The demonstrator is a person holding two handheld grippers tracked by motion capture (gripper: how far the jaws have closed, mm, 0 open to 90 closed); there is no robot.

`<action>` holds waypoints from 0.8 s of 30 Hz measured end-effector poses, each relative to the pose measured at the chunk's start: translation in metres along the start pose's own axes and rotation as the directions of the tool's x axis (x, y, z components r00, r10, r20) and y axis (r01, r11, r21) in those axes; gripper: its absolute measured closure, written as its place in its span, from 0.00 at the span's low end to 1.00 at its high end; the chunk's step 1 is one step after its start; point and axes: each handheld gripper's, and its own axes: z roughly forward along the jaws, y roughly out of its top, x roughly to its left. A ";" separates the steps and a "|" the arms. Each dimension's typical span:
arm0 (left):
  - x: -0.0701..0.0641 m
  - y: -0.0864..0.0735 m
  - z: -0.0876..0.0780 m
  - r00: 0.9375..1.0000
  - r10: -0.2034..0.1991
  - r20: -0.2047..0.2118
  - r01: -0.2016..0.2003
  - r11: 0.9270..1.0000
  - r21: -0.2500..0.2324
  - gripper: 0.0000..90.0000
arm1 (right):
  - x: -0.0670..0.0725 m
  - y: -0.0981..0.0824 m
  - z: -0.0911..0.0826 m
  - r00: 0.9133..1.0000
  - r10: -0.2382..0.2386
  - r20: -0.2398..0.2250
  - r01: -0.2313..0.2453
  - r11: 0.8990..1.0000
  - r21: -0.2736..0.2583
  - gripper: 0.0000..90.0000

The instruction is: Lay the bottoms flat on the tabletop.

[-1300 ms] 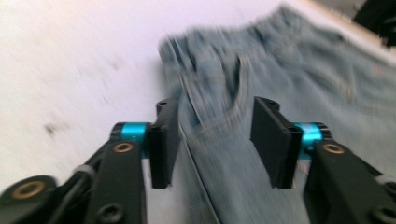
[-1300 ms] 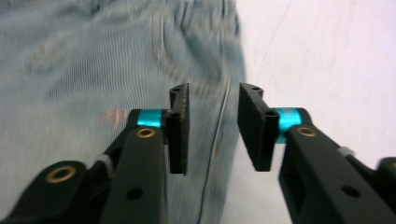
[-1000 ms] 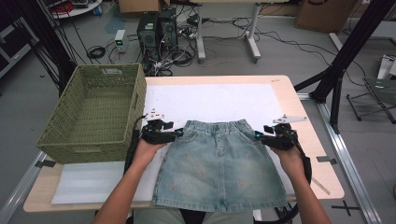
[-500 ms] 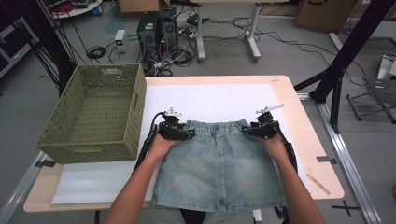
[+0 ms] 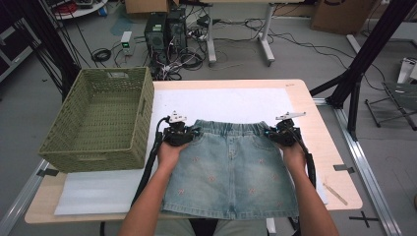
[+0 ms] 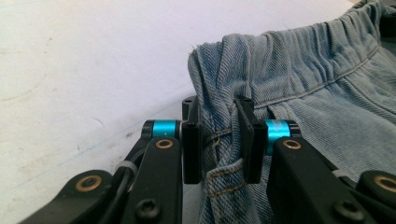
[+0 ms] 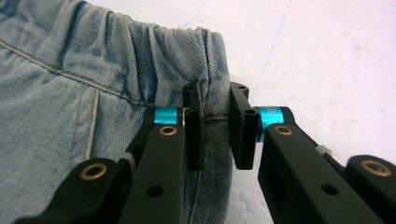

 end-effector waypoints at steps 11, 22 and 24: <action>-0.002 0.007 -0.007 1.000 0.014 0.006 -0.013 0.997 -0.077 0.60 | 0.017 0.013 0.000 0.996 -0.084 0.019 0.084 0.996 -0.023 0.79; 0.012 0.003 0.009 0.996 -0.072 0.044 0.069 0.995 0.073 0.57 | 0.004 0.010 -0.007 0.999 0.021 -0.037 -0.023 0.999 -0.046 0.64; 0.014 0.000 0.012 0.993 -0.092 0.068 0.085 0.991 0.100 0.65 | 0.003 0.008 0.002 0.998 0.023 -0.059 -0.022 1.000 0.023 0.67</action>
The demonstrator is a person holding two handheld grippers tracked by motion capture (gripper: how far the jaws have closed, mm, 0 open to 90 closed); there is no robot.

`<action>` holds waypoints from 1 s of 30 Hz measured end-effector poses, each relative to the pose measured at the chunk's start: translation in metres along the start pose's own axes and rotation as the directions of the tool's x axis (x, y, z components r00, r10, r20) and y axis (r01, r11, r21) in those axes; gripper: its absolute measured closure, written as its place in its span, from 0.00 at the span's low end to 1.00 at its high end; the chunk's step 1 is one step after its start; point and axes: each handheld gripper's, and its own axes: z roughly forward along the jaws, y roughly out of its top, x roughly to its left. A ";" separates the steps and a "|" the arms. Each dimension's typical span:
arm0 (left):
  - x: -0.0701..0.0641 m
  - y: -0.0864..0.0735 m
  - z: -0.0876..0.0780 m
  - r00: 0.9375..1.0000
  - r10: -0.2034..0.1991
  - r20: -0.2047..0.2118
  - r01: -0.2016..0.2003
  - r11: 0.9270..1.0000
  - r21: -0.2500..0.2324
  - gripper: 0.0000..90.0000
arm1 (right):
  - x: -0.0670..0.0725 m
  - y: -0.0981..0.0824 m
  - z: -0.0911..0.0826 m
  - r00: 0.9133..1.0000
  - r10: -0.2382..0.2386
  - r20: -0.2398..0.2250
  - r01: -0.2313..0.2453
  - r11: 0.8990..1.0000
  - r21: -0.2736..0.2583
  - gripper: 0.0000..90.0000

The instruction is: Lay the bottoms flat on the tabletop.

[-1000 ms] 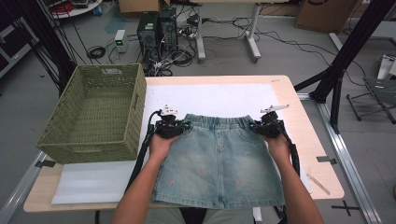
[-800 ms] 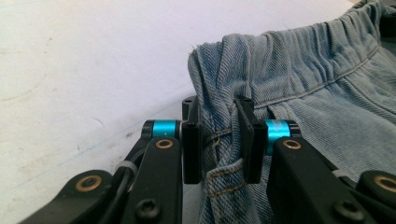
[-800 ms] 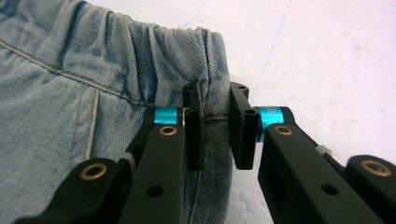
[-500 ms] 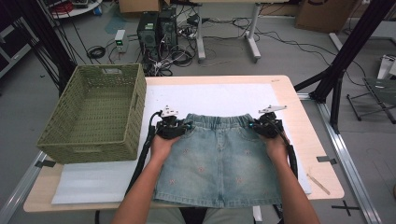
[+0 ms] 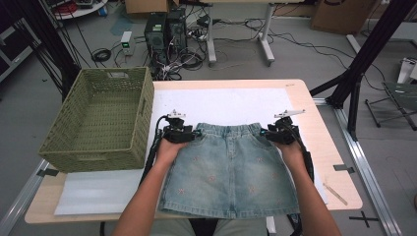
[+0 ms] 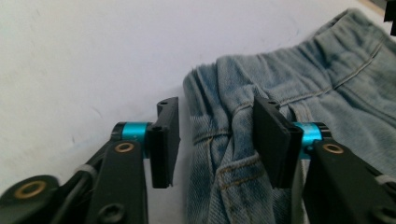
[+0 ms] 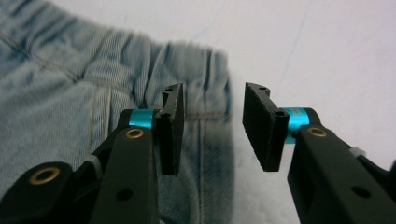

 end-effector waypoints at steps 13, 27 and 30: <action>-0.007 0.013 -0.013 0.988 0.059 -0.142 -0.081 0.984 -0.158 0.83 | -0.006 0.005 -0.003 0.994 -0.031 0.107 0.036 0.998 -0.044 0.89; 0.006 0.024 -0.008 0.984 0.078 -0.159 -0.102 0.983 -0.153 0.61 | -0.008 0.033 0.026 0.990 -0.058 0.127 0.061 0.998 -0.021 0.70; 0.004 0.023 -0.011 0.985 0.064 -0.159 -0.089 0.984 -0.153 0.61 | -0.009 0.029 0.018 0.995 -0.023 0.100 0.027 0.999 -0.043 0.63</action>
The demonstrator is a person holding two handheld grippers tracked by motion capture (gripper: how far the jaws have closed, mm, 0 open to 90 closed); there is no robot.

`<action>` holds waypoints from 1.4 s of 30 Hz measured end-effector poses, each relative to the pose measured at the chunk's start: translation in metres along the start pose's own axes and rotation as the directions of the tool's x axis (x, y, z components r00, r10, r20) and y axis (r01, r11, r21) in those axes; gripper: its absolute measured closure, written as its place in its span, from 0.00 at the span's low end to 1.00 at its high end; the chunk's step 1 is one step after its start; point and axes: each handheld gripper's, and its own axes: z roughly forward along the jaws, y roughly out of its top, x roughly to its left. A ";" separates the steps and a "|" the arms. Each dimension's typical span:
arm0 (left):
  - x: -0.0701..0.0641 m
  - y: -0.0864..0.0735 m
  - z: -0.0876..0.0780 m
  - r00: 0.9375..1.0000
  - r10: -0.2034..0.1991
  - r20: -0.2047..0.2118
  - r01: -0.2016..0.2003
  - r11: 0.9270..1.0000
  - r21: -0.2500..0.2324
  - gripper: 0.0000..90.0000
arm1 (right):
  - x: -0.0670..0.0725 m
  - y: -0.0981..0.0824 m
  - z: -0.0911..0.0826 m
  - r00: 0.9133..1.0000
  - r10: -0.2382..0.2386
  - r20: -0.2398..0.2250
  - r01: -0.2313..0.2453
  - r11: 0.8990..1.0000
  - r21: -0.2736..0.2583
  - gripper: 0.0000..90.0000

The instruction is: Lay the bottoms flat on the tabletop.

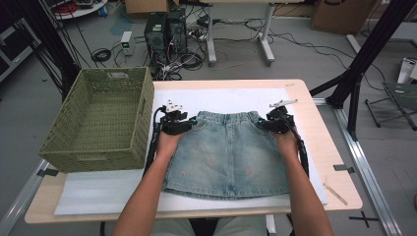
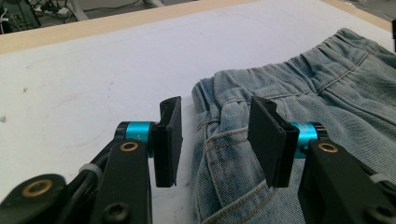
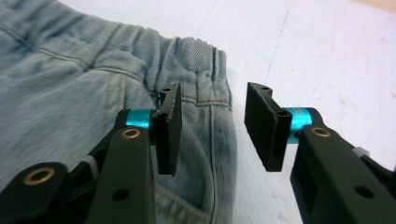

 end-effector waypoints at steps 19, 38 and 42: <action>0.011 -0.024 -0.013 0.997 -0.068 0.042 0.065 0.994 0.084 0.57 | -0.017 -0.046 -0.024 0.998 0.001 -0.068 0.006 0.995 0.096 0.89; 0.007 -0.022 -0.008 0.994 -0.100 0.052 0.099 0.995 0.023 0.91 | -0.031 -0.038 -0.028 0.997 0.071 0.018 -0.071 0.996 0.055 0.94; 0.010 -0.021 0.001 0.993 -0.107 0.042 0.107 0.994 0.015 0.91 | -0.033 -0.029 -0.026 0.996 0.063 0.061 -0.064 0.998 0.015 0.94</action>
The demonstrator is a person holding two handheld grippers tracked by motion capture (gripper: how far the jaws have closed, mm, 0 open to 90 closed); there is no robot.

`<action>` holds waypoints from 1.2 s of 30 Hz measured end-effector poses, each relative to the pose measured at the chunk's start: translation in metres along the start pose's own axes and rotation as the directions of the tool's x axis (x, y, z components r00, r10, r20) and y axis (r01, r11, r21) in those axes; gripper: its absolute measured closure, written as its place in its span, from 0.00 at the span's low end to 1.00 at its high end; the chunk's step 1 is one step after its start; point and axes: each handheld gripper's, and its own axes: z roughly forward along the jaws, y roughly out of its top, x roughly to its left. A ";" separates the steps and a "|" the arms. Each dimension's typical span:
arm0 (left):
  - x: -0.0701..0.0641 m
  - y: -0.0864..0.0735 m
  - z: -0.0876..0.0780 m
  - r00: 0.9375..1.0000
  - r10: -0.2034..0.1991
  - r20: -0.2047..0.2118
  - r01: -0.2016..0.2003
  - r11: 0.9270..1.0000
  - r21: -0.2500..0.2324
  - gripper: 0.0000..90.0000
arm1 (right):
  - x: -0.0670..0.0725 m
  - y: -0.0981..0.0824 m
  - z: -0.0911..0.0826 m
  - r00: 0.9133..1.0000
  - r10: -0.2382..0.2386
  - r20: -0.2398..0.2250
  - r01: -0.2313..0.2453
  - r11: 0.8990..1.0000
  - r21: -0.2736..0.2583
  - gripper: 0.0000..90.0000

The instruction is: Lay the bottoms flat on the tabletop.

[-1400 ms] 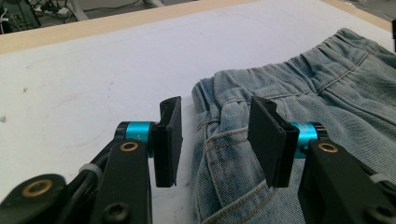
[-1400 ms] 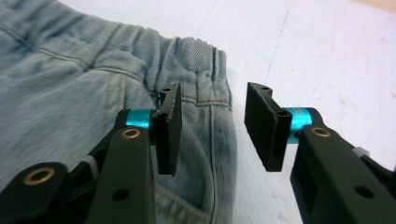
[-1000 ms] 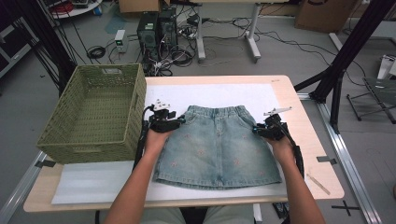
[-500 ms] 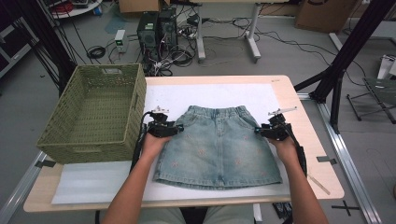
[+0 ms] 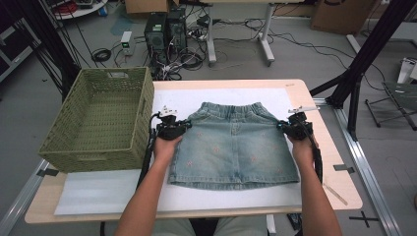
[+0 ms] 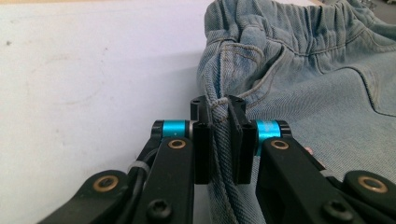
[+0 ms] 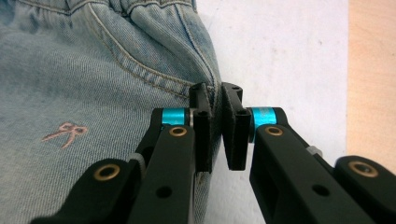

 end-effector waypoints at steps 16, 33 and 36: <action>-0.009 -0.018 -0.026 1.000 -0.001 0.008 0.000 0.989 0.150 0.67 | 0.004 -0.029 -0.022 0.998 -0.009 -0.060 0.011 0.999 0.038 0.71; -0.013 -0.026 -0.040 1.000 -0.014 0.020 0.011 0.990 0.138 0.70 | 0.010 -0.042 -0.027 0.998 -0.013 -0.057 0.017 0.998 0.067 0.85; -0.016 -0.027 -0.048 0.999 -0.007 0.037 0.003 0.993 0.116 0.65 | 0.008 -0.046 -0.037 0.995 0.020 -0.096 -0.017 0.999 0.030 0.75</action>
